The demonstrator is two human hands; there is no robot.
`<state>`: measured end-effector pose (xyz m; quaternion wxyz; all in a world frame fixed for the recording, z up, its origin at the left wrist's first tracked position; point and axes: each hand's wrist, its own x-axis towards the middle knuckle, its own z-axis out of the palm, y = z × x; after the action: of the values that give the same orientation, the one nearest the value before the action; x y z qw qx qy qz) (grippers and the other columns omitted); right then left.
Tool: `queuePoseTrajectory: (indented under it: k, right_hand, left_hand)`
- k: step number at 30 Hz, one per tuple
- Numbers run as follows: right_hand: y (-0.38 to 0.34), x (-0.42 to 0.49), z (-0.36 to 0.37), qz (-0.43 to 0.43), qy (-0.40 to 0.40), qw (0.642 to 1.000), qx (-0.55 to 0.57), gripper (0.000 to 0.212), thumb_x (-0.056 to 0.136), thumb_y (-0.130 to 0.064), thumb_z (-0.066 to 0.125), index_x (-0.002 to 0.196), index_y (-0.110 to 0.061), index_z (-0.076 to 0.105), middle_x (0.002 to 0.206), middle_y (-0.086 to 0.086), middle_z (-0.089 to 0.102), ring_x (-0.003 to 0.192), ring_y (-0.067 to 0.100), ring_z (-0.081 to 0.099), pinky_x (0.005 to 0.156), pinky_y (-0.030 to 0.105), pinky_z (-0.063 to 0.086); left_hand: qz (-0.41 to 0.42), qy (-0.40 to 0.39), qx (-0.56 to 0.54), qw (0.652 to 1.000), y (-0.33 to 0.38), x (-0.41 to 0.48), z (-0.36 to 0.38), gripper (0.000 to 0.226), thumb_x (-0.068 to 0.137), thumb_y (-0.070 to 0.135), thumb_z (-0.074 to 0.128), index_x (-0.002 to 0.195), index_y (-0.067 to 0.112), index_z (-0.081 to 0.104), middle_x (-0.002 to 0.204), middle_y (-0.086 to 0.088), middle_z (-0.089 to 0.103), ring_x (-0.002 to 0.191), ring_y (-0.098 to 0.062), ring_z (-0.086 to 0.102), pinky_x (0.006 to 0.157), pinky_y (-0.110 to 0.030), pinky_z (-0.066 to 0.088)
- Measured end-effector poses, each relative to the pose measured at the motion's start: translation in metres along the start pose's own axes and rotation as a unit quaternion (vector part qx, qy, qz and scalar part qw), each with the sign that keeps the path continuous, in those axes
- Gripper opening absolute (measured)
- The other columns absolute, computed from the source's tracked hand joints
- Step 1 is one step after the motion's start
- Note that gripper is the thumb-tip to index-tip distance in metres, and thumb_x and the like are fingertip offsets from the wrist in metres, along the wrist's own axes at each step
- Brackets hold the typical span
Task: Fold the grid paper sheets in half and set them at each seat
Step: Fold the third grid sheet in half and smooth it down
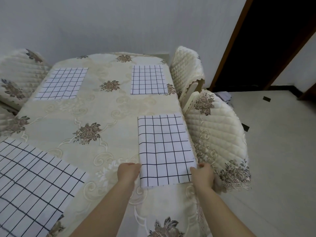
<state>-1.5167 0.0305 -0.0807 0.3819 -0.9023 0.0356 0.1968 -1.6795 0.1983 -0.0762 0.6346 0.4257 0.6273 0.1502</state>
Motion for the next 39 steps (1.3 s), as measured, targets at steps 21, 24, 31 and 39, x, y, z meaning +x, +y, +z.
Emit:
queuePoseTrajectory:
  k: [21,24,31,39]
  right_hand:
    - [-0.015,0.008,0.007,0.005,-0.062,0.997,0.041,0.003,0.08,-0.006,0.066,0.079,-0.005,0.064,0.068,0.008,0.06,0.065,0.024,0.054,0.061,0.03,0.046]
    - [-0.013,0.008,0.014,0.011,-0.075,0.996,0.051,0.005,0.078,-0.006,0.068,0.075,-0.005,0.064,0.066,0.008,0.061,0.064,0.023,0.055,0.062,0.028,0.044]
    - [-0.011,0.002,0.015,0.017,-0.08,0.995,0.05,0.015,0.075,-0.007,0.07,0.064,-0.01,0.061,0.059,0.003,0.058,0.063,0.023,0.054,0.059,0.028,0.042]
    - [-0.006,-0.004,0.012,0.008,-0.06,0.998,0.026,0.027,0.076,-0.009,0.073,0.056,-0.011,0.054,0.053,0.003,0.054,0.057,0.023,0.051,0.061,0.035,0.049]
  left_hand:
    - [-0.006,0.024,0.031,0.999,0.009,0.01,-0.009,0.009,0.067,0.001,0.067,0.061,-0.001,0.059,0.07,-0.022,0.065,0.069,-0.032,0.063,0.067,-0.042,0.053]
    - [0.01,0.021,0.04,0.999,-0.004,0.031,-0.018,0.011,0.048,0.01,0.063,0.055,0.002,0.059,0.068,-0.022,0.066,0.068,-0.032,0.064,0.072,-0.052,0.056]
    - [0.059,0.032,0.089,0.994,-0.006,0.02,-0.027,0.02,0.072,0.0,0.071,0.059,0.015,0.067,0.073,-0.015,0.071,0.077,-0.035,0.069,0.077,-0.052,0.057]
    - [0.135,0.061,0.197,0.969,-0.005,0.011,-0.024,0.006,0.079,0.009,0.067,0.081,0.01,0.073,0.082,-0.007,0.072,0.08,-0.026,0.066,0.072,-0.032,0.051]
